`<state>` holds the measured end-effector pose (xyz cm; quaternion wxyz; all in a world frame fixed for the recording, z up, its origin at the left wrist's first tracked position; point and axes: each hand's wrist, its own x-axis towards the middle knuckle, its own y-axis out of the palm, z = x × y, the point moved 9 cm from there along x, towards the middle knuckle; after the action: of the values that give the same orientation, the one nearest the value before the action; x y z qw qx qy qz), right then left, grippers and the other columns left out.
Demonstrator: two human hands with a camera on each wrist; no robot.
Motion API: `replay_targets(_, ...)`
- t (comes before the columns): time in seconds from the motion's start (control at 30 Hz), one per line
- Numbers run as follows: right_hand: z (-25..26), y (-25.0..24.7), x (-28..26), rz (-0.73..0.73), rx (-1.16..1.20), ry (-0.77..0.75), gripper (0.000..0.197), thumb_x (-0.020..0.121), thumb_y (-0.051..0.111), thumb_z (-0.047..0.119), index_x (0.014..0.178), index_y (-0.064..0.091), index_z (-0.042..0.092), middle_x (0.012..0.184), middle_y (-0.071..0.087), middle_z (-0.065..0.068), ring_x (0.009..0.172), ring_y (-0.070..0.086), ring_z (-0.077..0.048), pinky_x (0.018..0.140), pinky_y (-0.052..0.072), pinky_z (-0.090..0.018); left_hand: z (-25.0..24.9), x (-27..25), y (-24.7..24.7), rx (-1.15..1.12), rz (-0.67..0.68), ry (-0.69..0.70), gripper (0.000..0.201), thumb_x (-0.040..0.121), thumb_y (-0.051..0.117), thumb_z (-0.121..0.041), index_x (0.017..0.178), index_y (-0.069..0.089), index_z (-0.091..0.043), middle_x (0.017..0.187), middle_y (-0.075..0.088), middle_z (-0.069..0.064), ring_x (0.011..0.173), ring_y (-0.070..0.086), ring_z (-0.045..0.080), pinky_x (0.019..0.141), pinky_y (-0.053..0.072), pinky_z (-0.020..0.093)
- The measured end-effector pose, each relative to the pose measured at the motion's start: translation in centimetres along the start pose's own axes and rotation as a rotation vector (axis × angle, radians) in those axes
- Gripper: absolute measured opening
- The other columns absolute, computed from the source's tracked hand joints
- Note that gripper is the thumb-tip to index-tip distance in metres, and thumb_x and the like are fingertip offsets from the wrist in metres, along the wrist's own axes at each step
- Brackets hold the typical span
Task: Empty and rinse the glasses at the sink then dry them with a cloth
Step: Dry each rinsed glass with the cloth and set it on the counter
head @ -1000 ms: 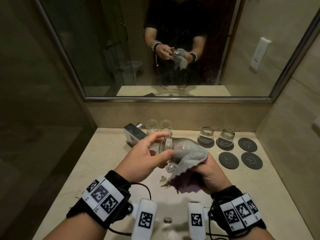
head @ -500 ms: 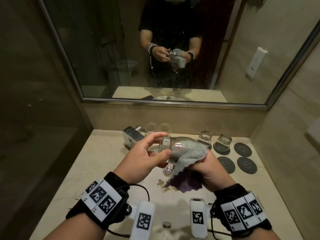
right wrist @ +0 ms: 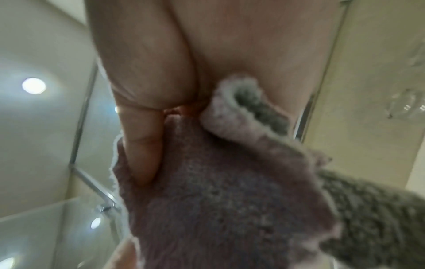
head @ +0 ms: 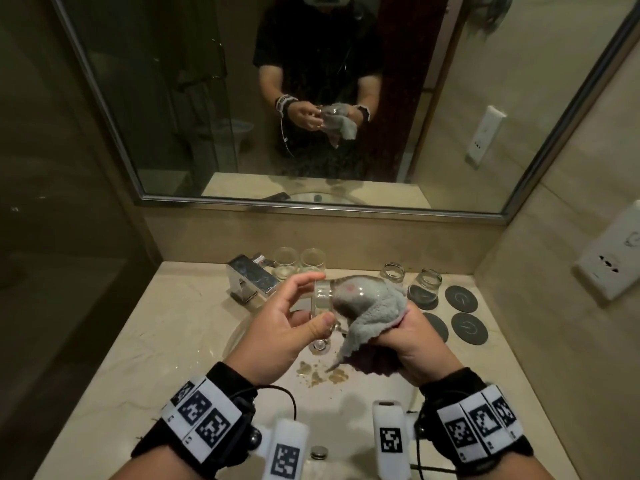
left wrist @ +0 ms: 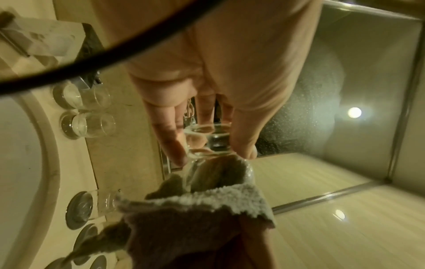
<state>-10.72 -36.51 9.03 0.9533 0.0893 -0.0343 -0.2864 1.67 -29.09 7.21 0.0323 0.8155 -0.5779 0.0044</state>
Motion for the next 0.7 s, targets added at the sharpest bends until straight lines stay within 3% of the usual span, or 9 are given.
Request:
replay_targets(0.07, -0.4, -0.3, -0.2, -0.008, 0.011, 0.003, 0.027, 0.061, 0.082, 0.023, 0.087, 0.075, 0.021, 0.065, 0.067, -0.011, 0.045, 0.058, -0.020, 0.037, 0.043, -0.024, -0.3, -0.3, 0.1, 0.042, 0.011, 0.027, 0.057, 0.075, 0.079, -0.039, 0.126, 0.055, -0.042, 0.136, 0.053, -0.006, 0.104, 0.067, 0.031, 0.090, 0.056, 0.052)
replay_targets(0.13, -0.5, -0.2, -0.1, -0.020, 0.058, -0.001, 0.029, 0.064, 0.078, 0.017, 0.093, 0.074, 0.017, 0.074, 0.068, -0.013, 0.054, 0.061, -0.023, 0.045, 0.048, -0.031, -0.8, -0.4, 0.1, 0.095, 0.029, 0.063, 0.055, 0.078, 0.077, -0.034, 0.126, 0.054, -0.044, 0.134, 0.054, -0.011, 0.102, 0.064, 0.036, 0.088, 0.057, 0.050)
replay_targets(0.23, -1.0, -0.4, 0.1, -0.048, 0.144, -0.002, 0.039, 0.071, 0.067, -0.001, 0.109, 0.063, -0.005, 0.096, 0.068, -0.024, 0.085, 0.066, -0.033, 0.071, 0.057, -0.038, -2.2, -1.0, 0.3, 0.242, 0.067, 0.180, 0.053, 0.083, 0.073, -0.024, 0.128, 0.052, -0.042, 0.132, 0.055, -0.019, 0.102, 0.062, 0.020, 0.087, 0.056, 0.033)
replay_targets(0.3, -1.4, -0.5, 0.3, -0.070, 0.129, 0.021, 0.043, 0.069, 0.065, -0.005, 0.112, 0.060, -0.009, 0.101, 0.068, -0.026, 0.094, 0.065, -0.035, 0.080, 0.056, -0.041, -2.7, -1.3, 0.3, 0.366, 0.076, 0.257, 0.053, 0.084, 0.070, -0.026, 0.130, 0.049, -0.041, 0.140, 0.048, -0.023, 0.120, 0.054, 0.007, 0.095, 0.049, 0.025)
replay_targets(0.4, -1.5, 0.2, 0.5, -0.076, 0.083, 0.018, 0.039, 0.071, 0.072, 0.002, 0.109, 0.064, -0.005, 0.096, 0.065, -0.033, 0.081, 0.063, -0.041, 0.066, 0.054, -0.046, -2.0, -1.4, -0.5, 0.309, 0.068, 0.169, 0.057, 0.087, 0.071, -0.028, 0.134, 0.044, -0.047, 0.145, 0.042, -0.022, 0.119, 0.055, 0.003, 0.090, 0.049, 0.019)
replay_targets(0.47, -1.8, 1.0, 0.4, -0.054, 0.019, 0.033, 0.028, 0.072, 0.076, 0.016, 0.098, 0.071, 0.006, 0.084, 0.063, -0.038, 0.057, 0.060, -0.035, 0.045, 0.048, -0.035, -1.4, -1.3, -1.1, 0.242, 0.040, 0.063, 0.060, 0.081, 0.067, -0.054, 0.135, 0.041, -0.051, 0.140, 0.047, -0.011, 0.099, 0.068, 0.005, 0.080, 0.055, 0.024)
replay_targets(0.53, -2.2, 1.9, 0.3, -0.026, -0.017, 0.027, 0.021, 0.074, 0.076, 0.021, 0.092, 0.073, 0.011, 0.077, 0.062, -0.039, 0.047, 0.057, -0.028, 0.036, 0.043, -0.026, -0.8, -1.3, -2.2, 0.257, -0.003, 0.003, 0.059, 0.073, 0.061, -0.069, 0.127, 0.048, -0.049, 0.127, 0.058, 0.000, 0.079, 0.072, 0.013, 0.073, 0.058, 0.034)
replay_targets(0.6, -2.3, 2.5, 0.5, -0.043, 0.059, -0.003, 0.016, 0.073, 0.074, 0.011, 0.089, 0.074, 0.012, 0.079, 0.067, -0.030, 0.053, 0.062, -0.027, 0.042, 0.050, -0.027, -0.9, -1.5, -2.6, 0.304, 0.013, 0.016, 0.052, 0.075, 0.066, -0.060, 0.124, 0.052, -0.048, 0.114, 0.063, -0.010, 0.077, 0.068, 0.009, 0.075, 0.058, 0.036)
replay_targets(0.7, -2.9, 2.5, 1.0, -0.112, 0.201, -0.004, 0.022, 0.072, 0.065, 0.001, 0.090, 0.075, 0.009, 0.091, 0.071, -0.018, 0.083, 0.068, -0.027, 0.070, 0.056, -0.033, -1.9, -2.1, -2.3, 0.529, 0.066, 0.144, 0.052, 0.084, 0.071, -0.033, 0.130, 0.048, -0.045, 0.113, 0.053, -0.033, 0.095, 0.054, -0.008, 0.089, 0.048, 0.024)
